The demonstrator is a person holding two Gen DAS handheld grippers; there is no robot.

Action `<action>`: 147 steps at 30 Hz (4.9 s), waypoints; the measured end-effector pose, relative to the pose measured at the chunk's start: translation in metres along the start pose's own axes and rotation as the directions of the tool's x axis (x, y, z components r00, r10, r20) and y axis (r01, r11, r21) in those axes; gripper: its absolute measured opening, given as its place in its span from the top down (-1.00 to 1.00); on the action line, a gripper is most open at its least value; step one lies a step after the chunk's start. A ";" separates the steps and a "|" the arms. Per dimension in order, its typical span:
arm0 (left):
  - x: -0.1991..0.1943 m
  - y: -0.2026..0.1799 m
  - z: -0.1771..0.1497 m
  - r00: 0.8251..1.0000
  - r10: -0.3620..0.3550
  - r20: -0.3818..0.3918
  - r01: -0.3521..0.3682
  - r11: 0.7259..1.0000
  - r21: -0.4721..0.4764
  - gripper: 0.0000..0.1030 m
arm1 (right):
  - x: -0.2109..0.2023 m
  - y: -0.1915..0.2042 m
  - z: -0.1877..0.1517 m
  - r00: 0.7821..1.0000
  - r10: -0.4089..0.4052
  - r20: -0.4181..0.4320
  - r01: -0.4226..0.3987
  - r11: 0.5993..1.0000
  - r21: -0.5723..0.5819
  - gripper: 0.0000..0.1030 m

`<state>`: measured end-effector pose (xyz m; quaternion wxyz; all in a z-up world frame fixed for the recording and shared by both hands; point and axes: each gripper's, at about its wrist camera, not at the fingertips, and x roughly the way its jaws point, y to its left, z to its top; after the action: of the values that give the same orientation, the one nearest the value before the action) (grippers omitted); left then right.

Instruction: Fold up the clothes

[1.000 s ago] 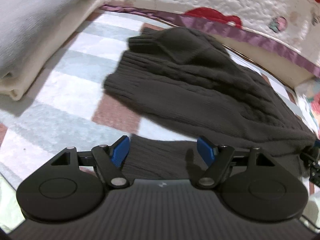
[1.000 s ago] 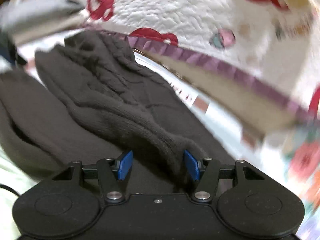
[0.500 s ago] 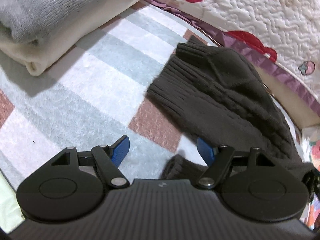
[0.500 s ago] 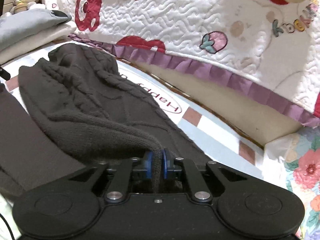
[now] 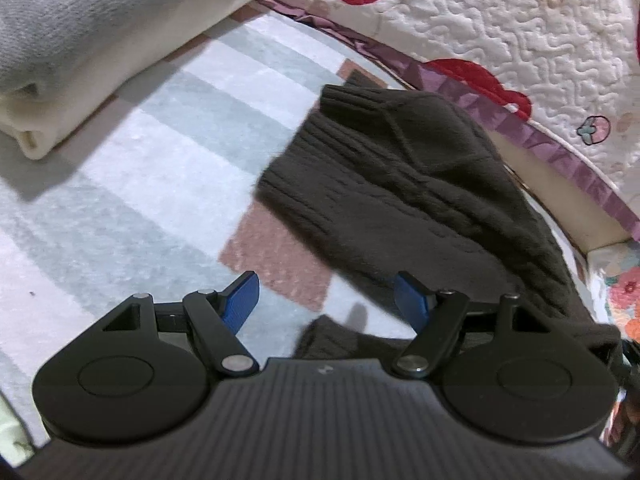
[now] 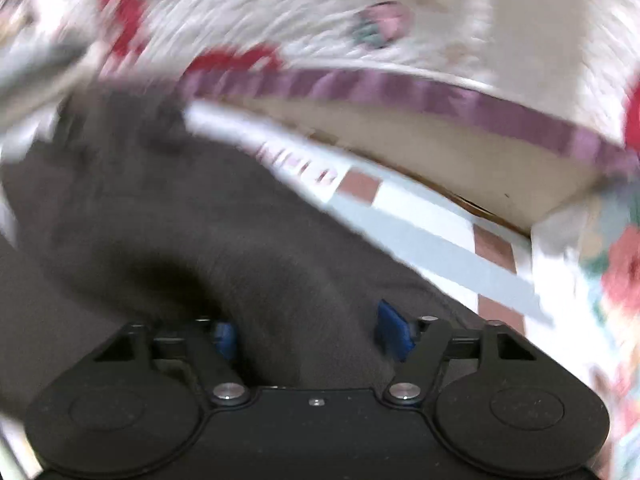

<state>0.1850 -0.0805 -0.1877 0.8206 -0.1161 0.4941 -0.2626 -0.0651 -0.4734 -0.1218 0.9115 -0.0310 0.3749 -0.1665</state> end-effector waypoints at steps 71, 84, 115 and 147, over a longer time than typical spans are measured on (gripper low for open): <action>-0.124 -0.083 -0.028 0.891 0.199 0.409 -0.335 0.895 0.295 0.88 | -0.110 -0.007 0.002 0.937 0.275 0.214 -0.331 0.897 0.294 -0.15; -0.095 -0.063 -0.026 0.892 0.285 0.350 -0.383 0.889 0.252 0.87 | -0.130 -0.058 -0.081 0.965 0.258 0.046 -0.236 0.781 0.578 -0.22; -0.092 -0.033 -0.015 0.951 0.145 0.275 -0.182 0.976 0.116 0.76 | -0.050 0.026 -0.036 0.976 0.194 0.099 -0.216 0.815 0.537 -0.34; -0.150 -0.073 -0.049 0.863 0.024 0.505 -0.192 0.939 0.285 0.88 | -0.232 -0.022 -0.047 0.888 0.216 0.406 -0.392 0.818 0.421 0.84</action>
<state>0.0636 -0.0560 -0.0663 0.9407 -0.0140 0.2233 -0.2551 -0.2580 -0.4153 0.0049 0.9544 0.2344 0.1567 -0.0984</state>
